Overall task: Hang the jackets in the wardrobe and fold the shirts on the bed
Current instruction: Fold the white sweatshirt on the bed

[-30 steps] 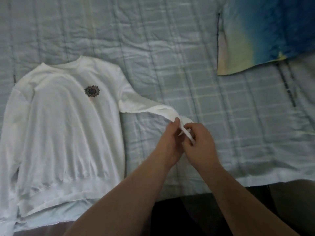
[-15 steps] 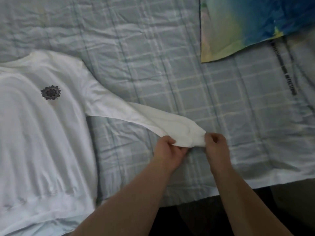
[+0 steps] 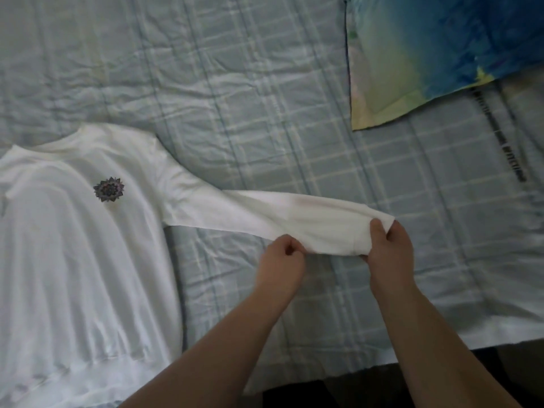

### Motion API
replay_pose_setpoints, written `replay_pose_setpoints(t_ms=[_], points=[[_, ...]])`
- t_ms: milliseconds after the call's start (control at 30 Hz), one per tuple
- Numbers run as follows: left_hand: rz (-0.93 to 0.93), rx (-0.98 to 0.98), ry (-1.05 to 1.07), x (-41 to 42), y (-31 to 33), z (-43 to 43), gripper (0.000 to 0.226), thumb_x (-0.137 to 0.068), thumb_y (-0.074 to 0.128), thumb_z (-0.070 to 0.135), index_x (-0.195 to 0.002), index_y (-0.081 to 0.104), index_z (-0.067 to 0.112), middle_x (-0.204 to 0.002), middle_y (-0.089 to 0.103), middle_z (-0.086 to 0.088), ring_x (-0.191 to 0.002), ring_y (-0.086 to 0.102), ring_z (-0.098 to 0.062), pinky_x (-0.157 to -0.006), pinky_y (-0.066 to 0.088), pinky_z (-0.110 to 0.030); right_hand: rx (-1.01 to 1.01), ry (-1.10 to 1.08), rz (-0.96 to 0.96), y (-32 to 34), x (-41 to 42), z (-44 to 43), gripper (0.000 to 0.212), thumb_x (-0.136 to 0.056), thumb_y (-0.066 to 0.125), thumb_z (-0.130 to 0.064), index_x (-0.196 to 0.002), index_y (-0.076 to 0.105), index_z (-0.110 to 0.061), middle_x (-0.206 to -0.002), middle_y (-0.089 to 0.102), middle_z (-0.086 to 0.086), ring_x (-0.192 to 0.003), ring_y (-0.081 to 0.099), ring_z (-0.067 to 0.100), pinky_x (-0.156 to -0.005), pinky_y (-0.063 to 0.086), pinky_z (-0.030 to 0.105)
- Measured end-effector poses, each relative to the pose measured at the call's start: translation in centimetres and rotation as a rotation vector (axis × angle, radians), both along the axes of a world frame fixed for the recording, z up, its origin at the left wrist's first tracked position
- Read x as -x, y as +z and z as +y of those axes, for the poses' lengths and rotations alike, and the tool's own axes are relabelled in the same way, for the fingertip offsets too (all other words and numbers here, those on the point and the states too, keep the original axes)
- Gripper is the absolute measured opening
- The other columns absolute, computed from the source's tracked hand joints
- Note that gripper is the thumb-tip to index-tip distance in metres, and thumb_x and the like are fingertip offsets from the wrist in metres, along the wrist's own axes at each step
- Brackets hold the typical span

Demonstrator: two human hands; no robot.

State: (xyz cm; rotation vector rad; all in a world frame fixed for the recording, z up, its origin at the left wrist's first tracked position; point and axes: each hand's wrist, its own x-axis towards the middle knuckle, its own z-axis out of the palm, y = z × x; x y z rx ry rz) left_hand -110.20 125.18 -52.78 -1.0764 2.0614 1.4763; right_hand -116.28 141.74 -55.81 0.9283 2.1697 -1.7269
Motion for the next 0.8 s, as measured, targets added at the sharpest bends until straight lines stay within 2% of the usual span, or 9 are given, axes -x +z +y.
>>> replay_pose_setpoints(t_ms=[67,133,233,333,467,567,667,733,800], points=[[0.225,0.297,-0.243,1.4,0.8,-1.1,0.018,-0.077,0.047,0.012,-0.082,0.062,0.022,-0.079,0.061,0.008,-0.081,0.052,-0.014,-0.072,0.043,-0.030,-0.073,0.012,0.042,-0.4,0.9,0.4,0.042,-0.083,0.051,-0.055,-0.110,0.064,-0.026,-0.107,0.070,0.000,-0.102,0.067,0.023,-0.088,0.055,0.055],[0.374,0.504,-0.446,3.3,0.0,-1.7,0.034,-0.079,0.044,0.019,-0.105,0.066,0.020,-0.105,0.063,0.003,-0.102,0.050,-0.018,-0.090,0.042,-0.031,-0.151,0.004,0.077,0.6,2.0,0.4,0.041,-0.087,0.046,-0.054,-0.110,0.062,-0.024,-0.107,0.068,0.004,-0.102,0.065,0.024,-0.089,0.054,0.054],[0.329,0.688,-0.659,5.3,-2.3,-1.1,0.058,-0.086,0.037,0.035,-0.139,0.053,0.017,-0.143,0.053,-0.010,-0.134,0.044,-0.033,-0.112,0.035,-0.049,-0.261,-0.019,0.155,1.8,3.7,1.2,0.033,-0.098,0.045,-0.038,-0.114,0.061,-0.013,-0.111,0.066,0.012,-0.102,0.062,0.025,-0.093,0.050,0.048],[0.279,0.683,-0.786,6.8,-3.7,0.0,0.064,-0.093,0.024,0.043,-0.156,0.026,0.029,-0.164,0.021,-0.010,-0.152,0.013,-0.032,-0.122,0.009,-0.055,-0.325,-0.025,0.218,1.4,4.9,2.6,0.034,-0.098,0.045,-0.035,-0.113,0.061,-0.010,-0.109,0.067,0.012,-0.102,0.063,0.028,-0.091,0.050,0.048],[0.182,0.720,-0.893,8.3,-6.1,0.9,0.062,-0.098,0.015,0.051,-0.157,-0.001,0.038,-0.166,-0.012,-0.004,-0.151,-0.017,-0.028,-0.119,-0.010,-0.056,-0.411,0.074,0.096,-1.1,5.1,4.0,0.031,-0.101,0.048,-0.029,-0.116,0.062,-0.006,-0.107,0.065,0.006,-0.100,0.059,0.023,-0.085,0.041,0.027],[0.098,0.784,-0.977,8.1,-8.4,1.4,0.064,-0.099,0.015,0.052,-0.156,-0.010,0.034,-0.164,-0.022,-0.006,-0.148,-0.027,-0.031,-0.117,-0.012,-0.060,-0.480,0.156,-0.002,-3.2,4.8,4.7,0.030,-0.100,0.052,-0.024,-0.114,0.062,0.000,-0.110,0.067,0.022,-0.104,0.061,0.038,-0.085,0.043,0.036],[0.081,0.819,-0.984,8.1,-8.6,1.8,0.066,-0.099,0.018,0.050,-0.157,-0.010,0.031,-0.163,-0.022,-0.009,-0.148,-0.026,-0.035,-0.115,-0.014,-0.062,-0.469,0.151,-0.055,-3.8,5.3,4.6,0.030,-0.099,0.053,-0.025,-0.114,0.062,0.000,-0.112,0.066,0.022,-0.107,0.060,0.038,-0.085,0.042,0.035],[0.054,0.787,-1.000,8.4,-8.0,1.8,0.067,-0.100,0.023,0.048,-0.157,-0.008,0.031,-0.164,-0.021,-0.009,-0.148,-0.025,-0.035,-0.117,-0.014,-0.060,-0.445,0.126,-0.036,-2.7,5.5,4.1,0.031,-0.098,0.054,-0.024,-0.116,0.062,0.001,-0.114,0.066,0.021,-0.108,0.060,0.037,-0.082,0.037,0.028],[0.175,0.690,-0.927,8.6,-6.4,1.4,0.066,-0.096,0.028,0.045,-0.157,0.015,0.026,-0.166,0.004,-0.014,-0.152,-0.006,-0.036,-0.122,-0.003,-0.052,-0.392,0.096,0.047,-0.8,5.3,2.9,0.027,-0.097,0.056,-0.022,-0.115,0.064,-0.004,-0.111,0.068,0.014,-0.106,0.061,0.032,-0.084,0.040,0.026]])
